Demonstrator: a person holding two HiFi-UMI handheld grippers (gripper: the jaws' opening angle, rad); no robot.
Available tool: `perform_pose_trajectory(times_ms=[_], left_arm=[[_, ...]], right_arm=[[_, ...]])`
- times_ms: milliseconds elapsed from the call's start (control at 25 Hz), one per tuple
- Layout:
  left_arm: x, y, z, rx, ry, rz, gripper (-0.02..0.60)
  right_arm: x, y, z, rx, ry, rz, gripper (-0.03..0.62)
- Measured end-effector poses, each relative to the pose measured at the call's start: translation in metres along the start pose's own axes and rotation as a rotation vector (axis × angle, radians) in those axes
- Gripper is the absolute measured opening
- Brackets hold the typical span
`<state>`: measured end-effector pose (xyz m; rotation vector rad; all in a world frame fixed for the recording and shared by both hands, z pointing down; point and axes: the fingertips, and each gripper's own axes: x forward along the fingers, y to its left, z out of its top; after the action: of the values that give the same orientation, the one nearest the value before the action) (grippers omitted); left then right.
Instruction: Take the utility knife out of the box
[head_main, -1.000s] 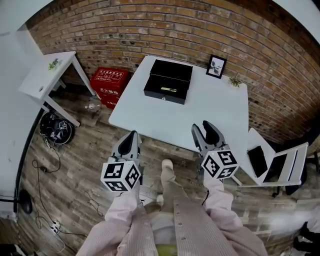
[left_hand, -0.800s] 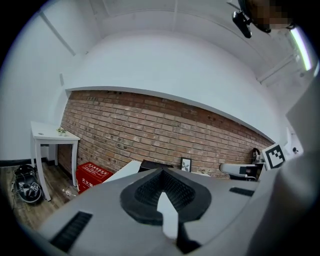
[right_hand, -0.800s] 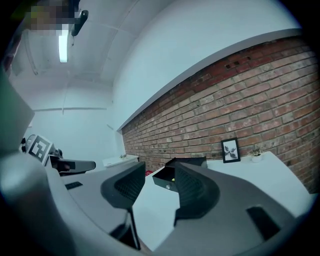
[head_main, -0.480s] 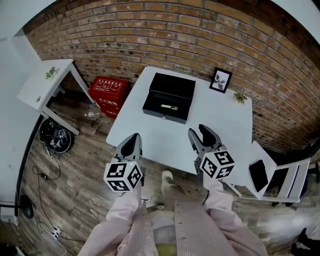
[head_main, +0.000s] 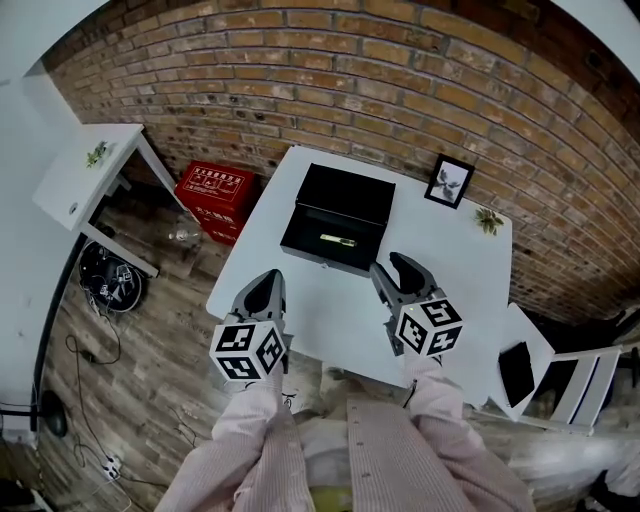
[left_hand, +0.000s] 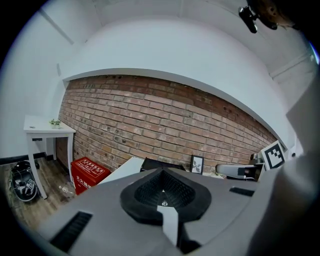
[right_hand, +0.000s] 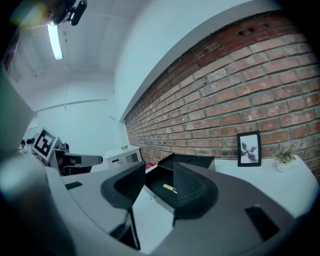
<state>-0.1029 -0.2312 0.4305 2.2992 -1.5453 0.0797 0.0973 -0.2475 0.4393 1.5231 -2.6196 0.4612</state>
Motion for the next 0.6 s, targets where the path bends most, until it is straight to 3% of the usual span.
perform_pose_trajectory(times_ms=[600], left_arm=[[0.044,0.015,-0.013,-0.029,0.063,0.038,-0.008]], right_arm=[[0.068,-0.021,-0.01,-0.079,0.116,0.091,0.176]])
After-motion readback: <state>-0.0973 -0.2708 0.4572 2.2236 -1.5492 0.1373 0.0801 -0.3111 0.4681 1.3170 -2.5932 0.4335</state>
